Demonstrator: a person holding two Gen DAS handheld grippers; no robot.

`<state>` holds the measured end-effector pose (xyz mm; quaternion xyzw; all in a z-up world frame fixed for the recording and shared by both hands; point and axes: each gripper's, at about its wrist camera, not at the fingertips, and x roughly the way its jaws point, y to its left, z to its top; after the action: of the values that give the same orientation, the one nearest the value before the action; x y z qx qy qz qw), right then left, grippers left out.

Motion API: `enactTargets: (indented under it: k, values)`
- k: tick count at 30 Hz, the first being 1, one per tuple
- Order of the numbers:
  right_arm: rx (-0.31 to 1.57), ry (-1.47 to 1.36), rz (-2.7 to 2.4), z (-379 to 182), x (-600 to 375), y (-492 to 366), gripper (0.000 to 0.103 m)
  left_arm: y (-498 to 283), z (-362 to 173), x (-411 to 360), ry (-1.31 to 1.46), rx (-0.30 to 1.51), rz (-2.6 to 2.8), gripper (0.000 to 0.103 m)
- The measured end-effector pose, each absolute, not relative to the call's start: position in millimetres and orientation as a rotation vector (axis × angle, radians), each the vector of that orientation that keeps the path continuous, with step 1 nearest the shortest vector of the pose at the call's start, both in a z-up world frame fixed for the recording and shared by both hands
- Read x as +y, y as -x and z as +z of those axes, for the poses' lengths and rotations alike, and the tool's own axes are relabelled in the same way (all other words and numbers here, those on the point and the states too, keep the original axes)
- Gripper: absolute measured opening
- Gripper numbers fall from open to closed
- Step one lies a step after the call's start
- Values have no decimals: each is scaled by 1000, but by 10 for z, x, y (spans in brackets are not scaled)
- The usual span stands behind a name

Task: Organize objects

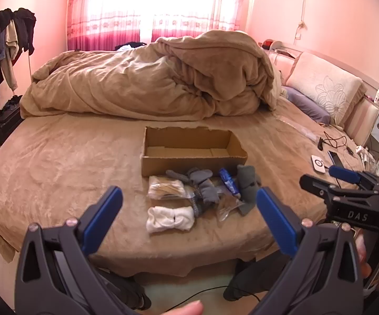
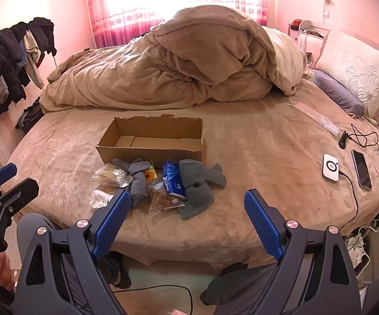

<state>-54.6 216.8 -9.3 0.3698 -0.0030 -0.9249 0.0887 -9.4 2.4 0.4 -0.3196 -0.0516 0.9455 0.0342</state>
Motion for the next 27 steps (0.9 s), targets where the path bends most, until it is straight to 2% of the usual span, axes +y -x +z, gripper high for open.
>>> enactTargets:
  k: [27]
  values:
    - [-18,-1115,-2742,-111,2168,598,91,126,-16,17,975,-171,2920,103]
